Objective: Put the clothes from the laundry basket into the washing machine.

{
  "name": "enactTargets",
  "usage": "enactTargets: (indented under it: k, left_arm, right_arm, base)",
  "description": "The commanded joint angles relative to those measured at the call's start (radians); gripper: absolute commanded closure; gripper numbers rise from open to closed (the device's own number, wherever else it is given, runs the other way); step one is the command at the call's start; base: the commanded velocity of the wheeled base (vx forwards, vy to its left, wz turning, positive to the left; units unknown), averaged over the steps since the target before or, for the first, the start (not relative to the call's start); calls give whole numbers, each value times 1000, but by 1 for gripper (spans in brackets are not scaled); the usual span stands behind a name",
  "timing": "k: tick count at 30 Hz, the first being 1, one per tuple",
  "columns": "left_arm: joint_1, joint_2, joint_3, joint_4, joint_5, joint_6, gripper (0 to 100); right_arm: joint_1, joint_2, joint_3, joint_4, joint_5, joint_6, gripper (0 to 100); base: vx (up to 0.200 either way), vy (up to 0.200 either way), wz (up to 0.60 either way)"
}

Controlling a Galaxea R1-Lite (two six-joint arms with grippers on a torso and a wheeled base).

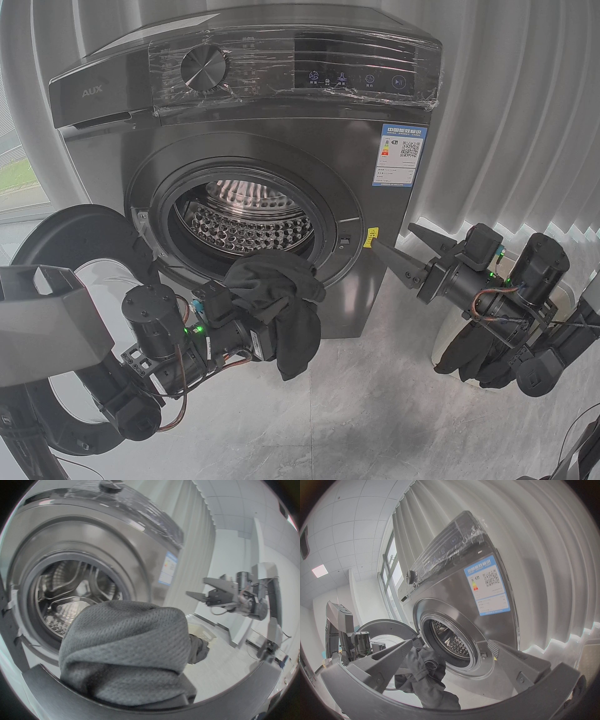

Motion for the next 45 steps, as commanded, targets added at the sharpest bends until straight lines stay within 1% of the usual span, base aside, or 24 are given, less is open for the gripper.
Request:
enactTargets:
  k: [1, 2, 4, 5, 6, 7, 9, 11, 12, 13, 14, 16, 17, 19, 21, 25, 27, 29, 33, 37, 40, 43, 45]
  left_arm:
    - [3, -1, 19, 4, 125, -21, 100]
    - [3, 4, 21, 6, 174, -21, 100]
    - [3, 12, 15, 7, 287, -22, 100]
    - [3, 22, 2, 6, 344, -28, 100]
    - [5, 35, -8, 4, 386, -27, 100]
    - [8, 39, -13, 6, 407, -28, 100]
    - [26, 44, -7, 6, 416, -24, 100]
    - [37, 45, -10, 6, 436, -16, 100]
    - [38, 42, -2, 6, 448, -25, 100]
    - [45, 41, 1, 6, 462, -28, 100]
    - [54, 44, 7, 6, 471, -25, 100]
    - [78, 44, 25, 6, 479, -25, 100]
    - [84, 45, 30, 6, 479, -22, 100]
    - [95, 50, 33, 6, 478, -25, 100]
    - [101, 50, 30, 6, 468, -28, 100]
    - [117, 74, 9, 4, 453, -24, 100]
    - [115, 96, -11, 3, 442, -19, 100]
    - [110, 105, -27, 4, 441, -22, 100]
    - [81, 128, -67, 4, 441, -11, 100]
    - [60, 127, -80, 4, 441, -16, 100]
    - [57, 131, -94, 4, 441, -11, 100]
    - [60, 134, -113, 6, 441, -8, 100]
    - [61, 142, -126, 6, 441, -8, 100]
  right_arm:
    - [-17, -60, 13, -8, 5, 0, 0]
    - [-19, -60, 16, -12, 5, 0, 0]
    - [-19, -62, 19, -12, 5, 0, 0]
    - [-19, -62, 19, -12, 5, 2, 0]
    - [-19, -63, 19, -12, 5, 2, 0]
    - [-20, -63, 17, -12, 5, 2, 0]
    - [-20, -63, 17, -12, 5, 3, 0]
    - [-20, -62, 17, -12, 3, 5, 0]
    - [-20, -62, 17, -12, 3, 5, 0]
    - [-22, -62, 17, -12, 5, 6, 0]
    - [-20, -62, 17, -12, 3, 6, 0]
    - [-20, -60, 16, -12, 3, 6, 0]
    - [-20, -60, 16, -12, 3, 6, 0]
    - [-17, -59, 17, -12, 1, 6, 0]
    - [-12, -57, 17, -12, 1, 8, 0]
    - [-8, -57, 17, -12, 1, 8, 0]
    - [-6, -57, 17, -14, 1, 8, 0]
    - [-5, -57, 17, -12, 1, 8, 0]
    - [-3, -55, 19, -14, 1, 8, 0]
    - [-3, -55, 19, -12, 1, 8, 0]
    - [-2, -55, 19, -12, 1, 8, 0]
    - [-2, -59, 36, -12, 0, 6, 0]
    - [-2, -62, 74, -3, 1, 0, 0]
  base:
    - [0, 0, 0]
    - [0, 0, 0]
    - [0, 0, 0]
    - [0, 0, 0]
    - [0, 0, 0]
    - [0, 0, 0]
    - [0, 0, 0]
    - [0, 0, 0]
    - [0, 0, 0]
    - [0, 0, 0]
    - [0, 0, 0]
    - [0, 0, 0]
    - [0, 0, 0]
    - [0, 0, 0]
    - [0, 0, 0]
    - [200, 0, 0]
    - [200, 0, 0]
    - [0, 0, 0]
    - [0, 0, 0]
    - [0, 0, 0]
    - [67, 0, 0]
    - [200, 0, 0]
    - [200, 0, 0]
